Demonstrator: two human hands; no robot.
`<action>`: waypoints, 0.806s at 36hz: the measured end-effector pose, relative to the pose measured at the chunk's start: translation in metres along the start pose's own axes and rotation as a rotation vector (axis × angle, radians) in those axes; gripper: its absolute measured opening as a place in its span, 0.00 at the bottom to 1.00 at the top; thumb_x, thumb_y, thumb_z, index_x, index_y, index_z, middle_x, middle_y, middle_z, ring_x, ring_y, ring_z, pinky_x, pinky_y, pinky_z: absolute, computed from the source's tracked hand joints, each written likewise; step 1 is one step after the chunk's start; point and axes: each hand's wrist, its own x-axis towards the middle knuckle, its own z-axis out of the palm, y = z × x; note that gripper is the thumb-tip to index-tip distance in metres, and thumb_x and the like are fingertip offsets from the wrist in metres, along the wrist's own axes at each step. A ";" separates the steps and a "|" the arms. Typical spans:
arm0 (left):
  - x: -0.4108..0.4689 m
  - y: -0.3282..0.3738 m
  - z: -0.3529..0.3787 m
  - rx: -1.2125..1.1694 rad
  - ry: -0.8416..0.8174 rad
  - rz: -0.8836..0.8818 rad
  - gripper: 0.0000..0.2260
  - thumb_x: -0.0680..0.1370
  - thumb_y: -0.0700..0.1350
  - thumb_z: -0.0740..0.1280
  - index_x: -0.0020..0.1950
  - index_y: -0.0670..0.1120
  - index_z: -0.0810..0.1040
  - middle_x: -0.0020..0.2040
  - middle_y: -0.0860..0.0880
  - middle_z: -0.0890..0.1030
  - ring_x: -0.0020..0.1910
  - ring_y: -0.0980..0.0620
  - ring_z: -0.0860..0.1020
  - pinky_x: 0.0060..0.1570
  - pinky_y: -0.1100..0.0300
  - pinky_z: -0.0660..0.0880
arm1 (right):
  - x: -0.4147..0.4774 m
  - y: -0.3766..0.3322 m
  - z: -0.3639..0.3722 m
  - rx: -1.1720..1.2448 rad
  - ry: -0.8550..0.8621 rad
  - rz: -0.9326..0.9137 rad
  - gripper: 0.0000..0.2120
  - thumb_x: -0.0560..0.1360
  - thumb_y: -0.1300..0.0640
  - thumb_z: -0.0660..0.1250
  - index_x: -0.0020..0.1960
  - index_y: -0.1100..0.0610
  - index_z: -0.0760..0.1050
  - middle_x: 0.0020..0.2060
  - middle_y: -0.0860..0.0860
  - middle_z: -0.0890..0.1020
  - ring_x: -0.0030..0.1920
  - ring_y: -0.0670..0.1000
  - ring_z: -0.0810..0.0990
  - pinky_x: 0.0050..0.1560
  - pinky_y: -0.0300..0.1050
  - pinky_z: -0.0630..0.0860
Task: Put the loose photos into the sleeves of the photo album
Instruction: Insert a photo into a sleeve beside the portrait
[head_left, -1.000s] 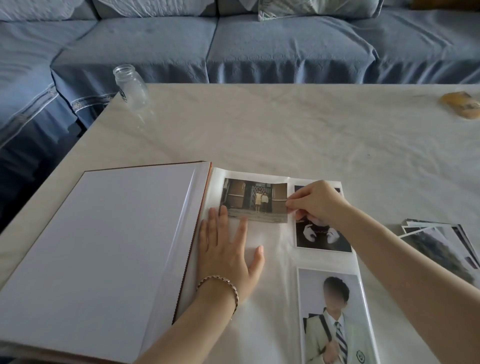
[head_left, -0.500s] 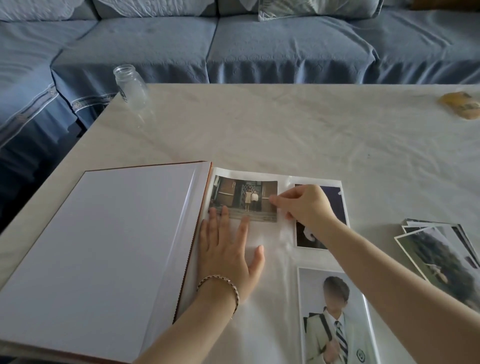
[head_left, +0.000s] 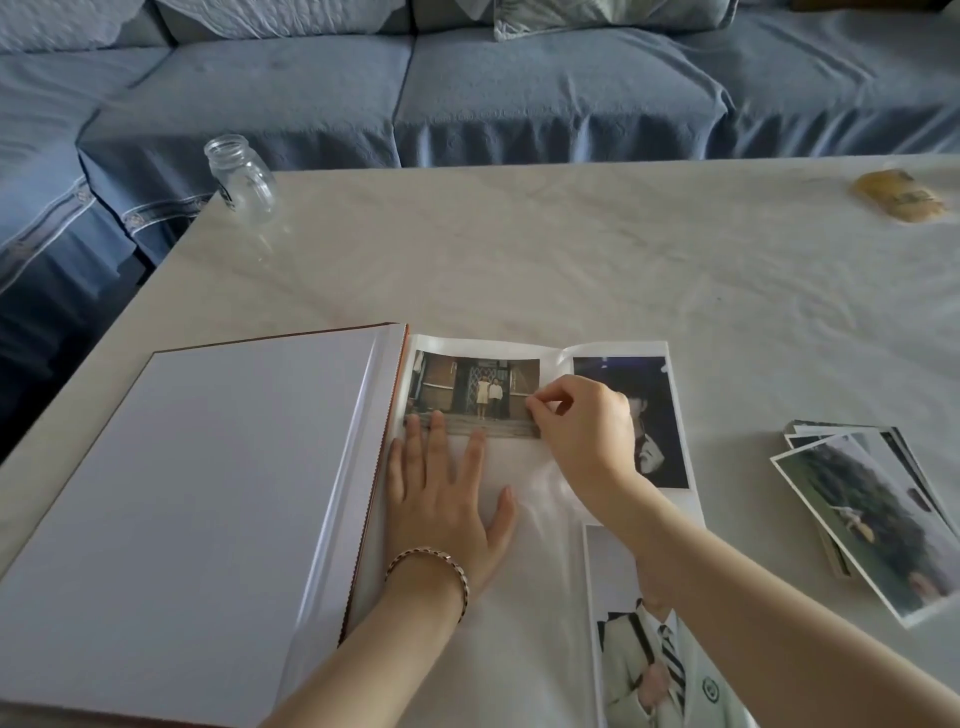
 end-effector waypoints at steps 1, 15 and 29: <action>0.000 0.000 -0.001 0.008 -0.009 0.001 0.26 0.72 0.59 0.54 0.63 0.46 0.77 0.67 0.35 0.71 0.68 0.36 0.66 0.69 0.49 0.47 | 0.001 0.001 -0.002 0.027 -0.010 -0.005 0.04 0.73 0.56 0.69 0.41 0.55 0.80 0.28 0.41 0.75 0.35 0.48 0.75 0.37 0.42 0.70; 0.000 -0.004 -0.003 0.035 -0.108 -0.006 0.28 0.74 0.59 0.51 0.66 0.47 0.74 0.69 0.36 0.69 0.69 0.34 0.65 0.69 0.54 0.43 | -0.025 0.059 -0.111 -0.345 0.055 -0.155 0.13 0.74 0.56 0.68 0.58 0.58 0.78 0.61 0.52 0.76 0.55 0.55 0.77 0.56 0.44 0.70; 0.000 0.001 -0.011 -0.012 -0.147 -0.036 0.35 0.71 0.64 0.42 0.73 0.50 0.65 0.75 0.41 0.57 0.75 0.39 0.52 0.69 0.57 0.35 | -0.051 0.127 -0.157 -0.811 -0.036 0.024 0.15 0.79 0.52 0.54 0.55 0.57 0.76 0.57 0.52 0.78 0.53 0.57 0.78 0.47 0.46 0.70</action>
